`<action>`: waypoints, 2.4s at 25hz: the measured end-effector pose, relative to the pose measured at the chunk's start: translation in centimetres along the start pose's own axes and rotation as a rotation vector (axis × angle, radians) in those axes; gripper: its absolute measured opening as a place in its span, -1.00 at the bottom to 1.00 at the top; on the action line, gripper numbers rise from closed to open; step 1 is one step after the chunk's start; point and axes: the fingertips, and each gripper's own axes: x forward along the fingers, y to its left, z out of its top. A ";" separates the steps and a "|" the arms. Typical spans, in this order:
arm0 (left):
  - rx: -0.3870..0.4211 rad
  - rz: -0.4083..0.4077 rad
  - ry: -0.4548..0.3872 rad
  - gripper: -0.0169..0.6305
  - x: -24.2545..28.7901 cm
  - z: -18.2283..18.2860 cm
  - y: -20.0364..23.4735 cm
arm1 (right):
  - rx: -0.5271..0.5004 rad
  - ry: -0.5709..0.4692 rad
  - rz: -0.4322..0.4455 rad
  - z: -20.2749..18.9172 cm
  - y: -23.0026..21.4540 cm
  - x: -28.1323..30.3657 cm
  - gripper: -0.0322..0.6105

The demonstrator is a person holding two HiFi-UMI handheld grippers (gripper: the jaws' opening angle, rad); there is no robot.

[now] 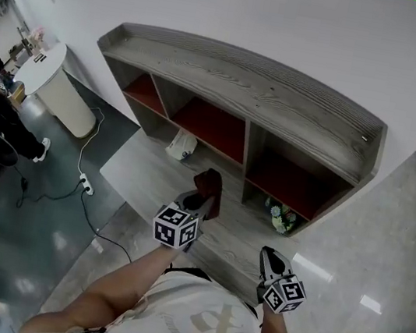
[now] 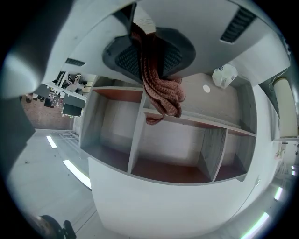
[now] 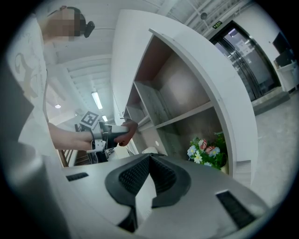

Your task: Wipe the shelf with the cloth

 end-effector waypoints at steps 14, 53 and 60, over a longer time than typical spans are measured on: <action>0.064 -0.258 0.025 -0.73 5.1 10.7 1.9 | -0.036 0.016 -0.065 0.3 3.4 5.3 -0.89; 0.268 -0.199 0.272 -0.74 13.0 13.0 8.1 | -0.046 0.040 -0.163 -0.3 6.2 8.9 -0.89; 0.211 -0.078 0.262 -0.74 12.7 14.1 14.8 | -0.048 0.052 -0.146 -0.6 6.9 10.7 -0.89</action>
